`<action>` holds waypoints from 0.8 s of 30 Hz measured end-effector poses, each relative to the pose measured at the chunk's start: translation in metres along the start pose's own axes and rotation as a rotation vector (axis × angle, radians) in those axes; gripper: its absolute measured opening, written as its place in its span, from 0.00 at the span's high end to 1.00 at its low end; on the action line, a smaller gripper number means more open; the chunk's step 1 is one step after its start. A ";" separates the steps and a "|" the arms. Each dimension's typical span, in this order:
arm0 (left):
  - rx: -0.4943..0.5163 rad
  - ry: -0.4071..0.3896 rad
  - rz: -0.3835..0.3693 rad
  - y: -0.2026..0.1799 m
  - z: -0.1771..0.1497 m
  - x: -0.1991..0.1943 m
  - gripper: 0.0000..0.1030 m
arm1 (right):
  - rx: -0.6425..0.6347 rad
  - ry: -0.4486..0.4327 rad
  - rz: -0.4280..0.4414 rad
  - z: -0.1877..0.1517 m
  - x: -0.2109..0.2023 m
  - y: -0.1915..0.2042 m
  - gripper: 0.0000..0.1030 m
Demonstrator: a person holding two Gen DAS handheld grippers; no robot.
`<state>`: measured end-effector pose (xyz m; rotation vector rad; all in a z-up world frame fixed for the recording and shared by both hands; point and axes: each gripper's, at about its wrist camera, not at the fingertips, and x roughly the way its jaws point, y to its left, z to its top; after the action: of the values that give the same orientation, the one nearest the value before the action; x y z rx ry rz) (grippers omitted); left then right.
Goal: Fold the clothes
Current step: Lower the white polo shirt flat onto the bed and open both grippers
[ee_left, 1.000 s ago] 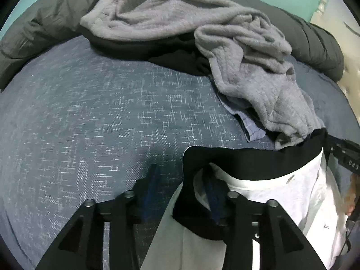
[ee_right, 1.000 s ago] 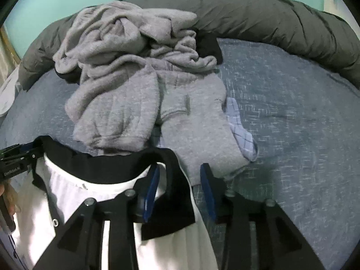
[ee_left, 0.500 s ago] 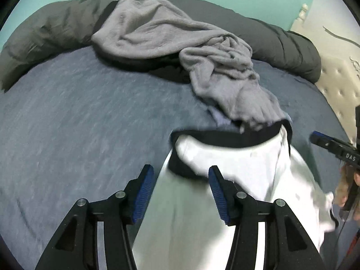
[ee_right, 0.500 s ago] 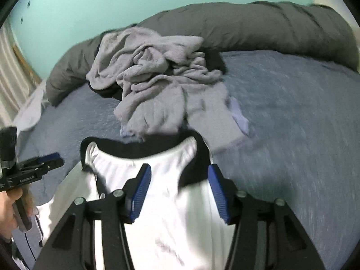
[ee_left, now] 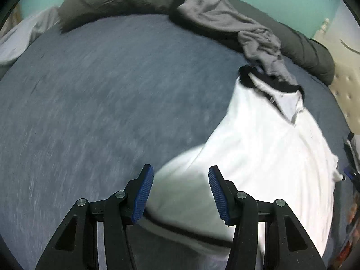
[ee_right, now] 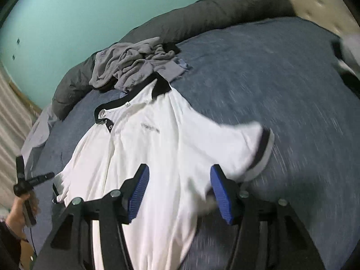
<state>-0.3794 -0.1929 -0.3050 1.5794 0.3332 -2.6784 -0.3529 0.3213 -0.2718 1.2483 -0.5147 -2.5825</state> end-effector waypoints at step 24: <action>-0.082 -0.014 0.042 0.009 -0.039 0.012 0.74 | 0.134 -0.037 0.112 -0.077 -0.003 -0.014 0.41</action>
<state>-0.3503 -0.1926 -0.3354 1.5272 0.3992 -2.6075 -0.2911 0.3185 -0.3193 1.1778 -0.7539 -2.5173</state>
